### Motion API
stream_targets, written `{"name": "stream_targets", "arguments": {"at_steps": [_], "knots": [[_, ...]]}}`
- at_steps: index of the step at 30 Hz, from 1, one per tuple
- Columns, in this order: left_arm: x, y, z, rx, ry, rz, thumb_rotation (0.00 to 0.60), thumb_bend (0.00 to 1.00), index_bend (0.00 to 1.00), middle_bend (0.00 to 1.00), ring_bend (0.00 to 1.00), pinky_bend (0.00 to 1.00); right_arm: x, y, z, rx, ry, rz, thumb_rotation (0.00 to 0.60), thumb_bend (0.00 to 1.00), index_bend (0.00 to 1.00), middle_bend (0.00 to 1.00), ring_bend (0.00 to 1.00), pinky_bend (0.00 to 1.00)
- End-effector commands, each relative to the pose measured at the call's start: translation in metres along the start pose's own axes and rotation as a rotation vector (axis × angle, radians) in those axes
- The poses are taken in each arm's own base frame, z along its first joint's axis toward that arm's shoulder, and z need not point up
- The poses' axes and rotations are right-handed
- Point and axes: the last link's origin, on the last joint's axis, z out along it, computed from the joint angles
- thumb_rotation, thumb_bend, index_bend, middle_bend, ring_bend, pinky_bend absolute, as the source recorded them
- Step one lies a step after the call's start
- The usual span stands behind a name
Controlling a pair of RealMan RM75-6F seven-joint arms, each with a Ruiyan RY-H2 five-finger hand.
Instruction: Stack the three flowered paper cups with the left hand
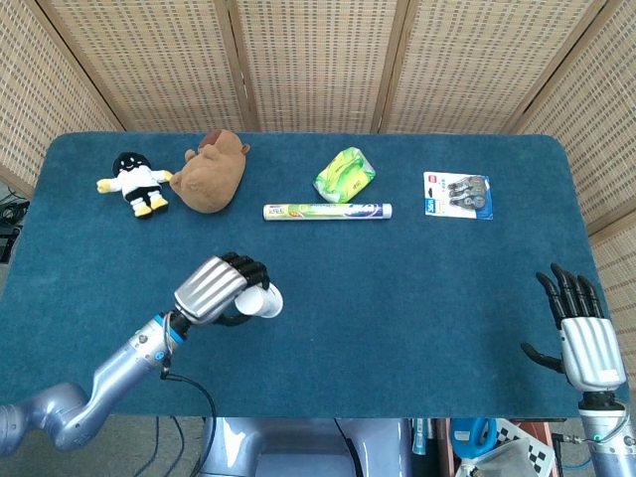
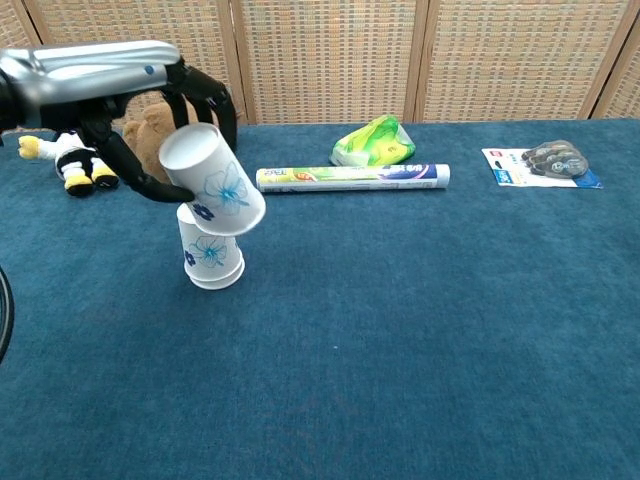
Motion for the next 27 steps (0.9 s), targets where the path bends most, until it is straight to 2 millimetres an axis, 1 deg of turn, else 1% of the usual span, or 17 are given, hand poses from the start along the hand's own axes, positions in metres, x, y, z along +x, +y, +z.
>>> {"name": "stream_targets", "arguments": {"at_steps": [1,5,9,13,22,23,25,26,27], "knots": [[0.005,-0.024,-0.003,0.085,0.001,-0.022,0.6,0.25,0.43,0.36,0.31,0.35,-0.001,-0.001,0.0,0.003,-0.003,-0.001,0.6,0.0,0.09,0.0,0.0,0.0],[0.001,-0.044,0.0,0.139,-0.011,-0.061,0.6,0.25,0.43,0.35,0.31,0.35,-0.001,-0.001,0.0,0.005,-0.002,-0.005,0.6,0.0,0.09,0.0,0.0,0.0],[-0.008,-0.055,0.005,0.172,-0.03,-0.106,0.6,0.25,0.43,0.36,0.31,0.35,-0.003,-0.001,0.0,0.002,-0.007,-0.007,0.6,0.0,0.09,0.0,0.0,0.0],[-0.013,-0.059,0.012,0.182,-0.036,-0.116,0.6,0.25,0.43,0.35,0.31,0.35,-0.004,-0.001,0.001,0.0,-0.011,-0.012,0.6,0.0,0.09,0.0,0.0,0.0],[-0.019,-0.058,0.02,0.192,-0.057,-0.119,0.6,0.25,0.43,0.34,0.31,0.33,-0.002,0.001,0.001,-0.005,-0.007,-0.005,0.6,0.0,0.09,0.0,0.0,0.0],[-0.02,-0.058,0.02,0.193,-0.063,-0.119,0.6,0.25,0.43,0.33,0.31,0.33,-0.002,0.001,0.001,-0.005,-0.006,-0.004,0.6,0.0,0.09,0.0,0.0,0.0],[-0.021,-0.057,0.021,0.194,-0.073,-0.124,0.6,0.25,0.42,0.28,0.26,0.31,-0.002,0.001,0.001,-0.006,-0.006,-0.003,0.6,0.0,0.09,0.0,0.0,0.0],[-0.022,-0.057,0.021,0.194,-0.082,-0.132,0.6,0.25,0.4,0.22,0.2,0.28,-0.002,0.001,0.001,-0.006,-0.006,-0.003,0.6,0.0,0.09,0.0,0.0,0.0],[-0.023,-0.056,0.021,0.194,-0.095,-0.144,0.6,0.25,0.34,0.13,0.13,0.24,-0.002,0.001,0.001,-0.006,-0.006,-0.003,0.6,0.0,0.09,0.0,0.0,0.0]]}}
